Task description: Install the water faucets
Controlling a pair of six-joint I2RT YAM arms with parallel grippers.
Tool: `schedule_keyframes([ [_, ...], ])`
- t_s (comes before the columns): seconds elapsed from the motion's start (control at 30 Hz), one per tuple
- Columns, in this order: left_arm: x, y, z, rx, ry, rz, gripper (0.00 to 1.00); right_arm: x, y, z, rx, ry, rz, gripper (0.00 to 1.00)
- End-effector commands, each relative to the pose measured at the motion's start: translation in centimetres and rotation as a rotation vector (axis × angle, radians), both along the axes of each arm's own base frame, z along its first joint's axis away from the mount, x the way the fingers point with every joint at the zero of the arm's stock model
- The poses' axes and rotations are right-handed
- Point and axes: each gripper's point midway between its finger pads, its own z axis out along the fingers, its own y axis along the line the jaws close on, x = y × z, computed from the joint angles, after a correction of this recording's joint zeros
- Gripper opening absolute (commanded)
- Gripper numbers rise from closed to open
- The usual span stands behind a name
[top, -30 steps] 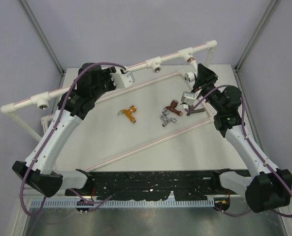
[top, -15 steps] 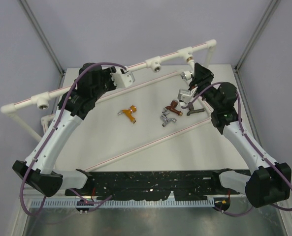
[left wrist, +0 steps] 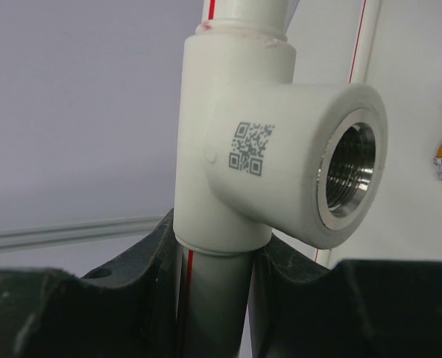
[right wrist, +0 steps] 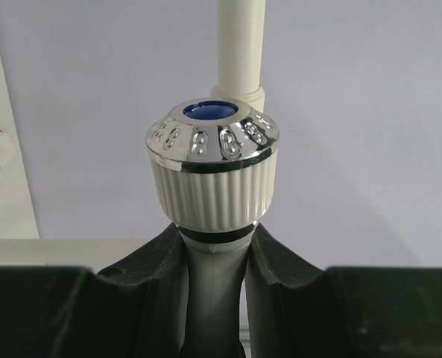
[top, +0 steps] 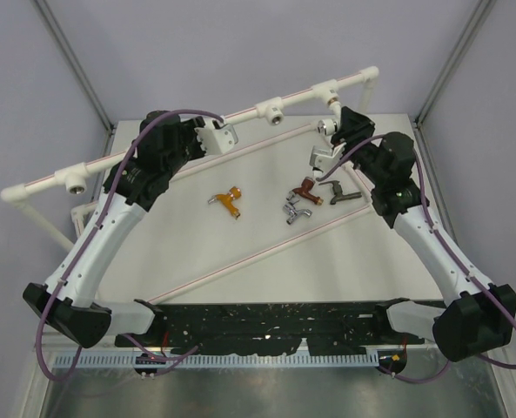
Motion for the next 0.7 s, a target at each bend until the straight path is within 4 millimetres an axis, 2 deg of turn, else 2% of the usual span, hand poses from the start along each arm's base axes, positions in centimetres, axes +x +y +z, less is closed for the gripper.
schedule_keyframes([
  [0.0,-1.3,-1.2,0.8,-0.157,0.021,0.018,0.00,0.3,0.6,0.5,0.030,0.052,0.027,0.05],
  [0.3,-1.5,-1.5,0.6,-0.158,0.032,0.003,0.00,0.8,1.6,0.6,0.210,0.130,0.118,0.05],
  [0.67,-1.7,-1.8,0.6,-0.156,0.034,-0.010,0.00,1.2,2.3,-0.6,0.322,0.198,0.157,0.05],
])
